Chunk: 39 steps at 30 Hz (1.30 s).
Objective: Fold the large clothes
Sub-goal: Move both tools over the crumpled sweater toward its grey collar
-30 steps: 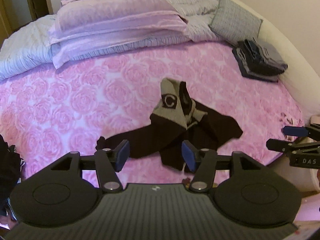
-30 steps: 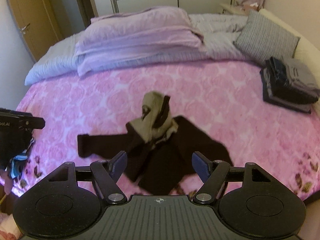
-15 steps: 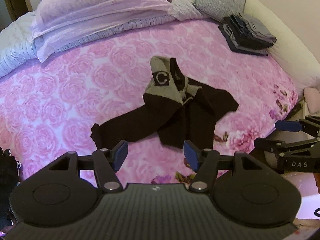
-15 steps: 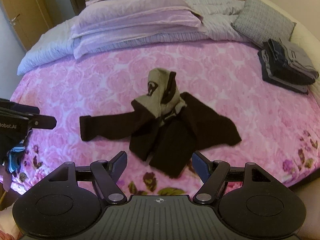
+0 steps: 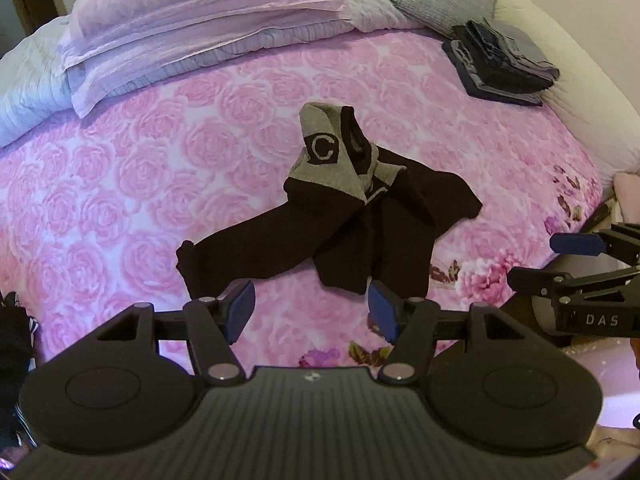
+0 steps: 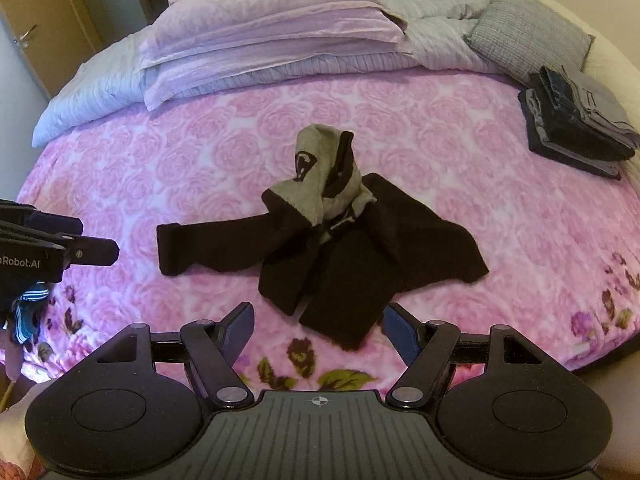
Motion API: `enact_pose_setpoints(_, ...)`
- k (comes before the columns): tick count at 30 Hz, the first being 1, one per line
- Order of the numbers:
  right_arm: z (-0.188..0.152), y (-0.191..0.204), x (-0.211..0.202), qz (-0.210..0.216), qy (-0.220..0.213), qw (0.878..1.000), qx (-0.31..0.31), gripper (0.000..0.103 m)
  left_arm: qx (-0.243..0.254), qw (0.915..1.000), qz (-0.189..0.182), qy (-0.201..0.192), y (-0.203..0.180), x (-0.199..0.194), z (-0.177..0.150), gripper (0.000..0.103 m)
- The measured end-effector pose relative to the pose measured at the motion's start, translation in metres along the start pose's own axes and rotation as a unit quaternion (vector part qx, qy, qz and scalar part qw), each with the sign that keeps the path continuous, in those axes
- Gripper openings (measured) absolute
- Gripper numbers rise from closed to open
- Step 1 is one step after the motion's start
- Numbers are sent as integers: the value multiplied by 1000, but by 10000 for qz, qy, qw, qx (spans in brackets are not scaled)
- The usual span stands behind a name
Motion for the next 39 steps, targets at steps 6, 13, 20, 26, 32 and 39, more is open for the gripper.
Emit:
enact_pose_setpoints(6, 25, -27, 12, 214, 129, 9990, -366, 69, -456, 9986, 219, 119, -17, 14, 17, 59)
enact_pose_setpoints(13, 61, -81, 26, 469, 197, 9956, -783, 69, -1170, 9915, 562, 113, -39, 39, 33, 59)
enact_pose_setpoints(20, 84, -131, 58, 653, 262, 9922, -1027, 69, -1820, 9794, 875, 26, -46, 68, 14, 59)
enact_pose_setpoints(26, 85, -139, 103, 951, 413, 9872, -1209, 69, -1920, 9747, 1131, 165, -38, 100, -8, 59)
enact_pose_setpoints(32, 73, -126, 160, 1065, 347, 9852, -1297, 68, -1826, 9770, 1098, 78, -24, 139, -10, 59)
enact_pose_setpoints(39, 66, -117, 238, 1077, 191, 9901, -875, 62, -1498, 9846, 902, -26, -12, 189, 2, 59)
Point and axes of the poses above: each gripper's, at about its wrist camera, not at the fingertips, and x roughly the way its jaws point, y to its left, z to its top, the point moved 6 cm from there along x, roughly the way its jaws point, and after that the axes turned 14 degrees about x, right-handed, at the moved point
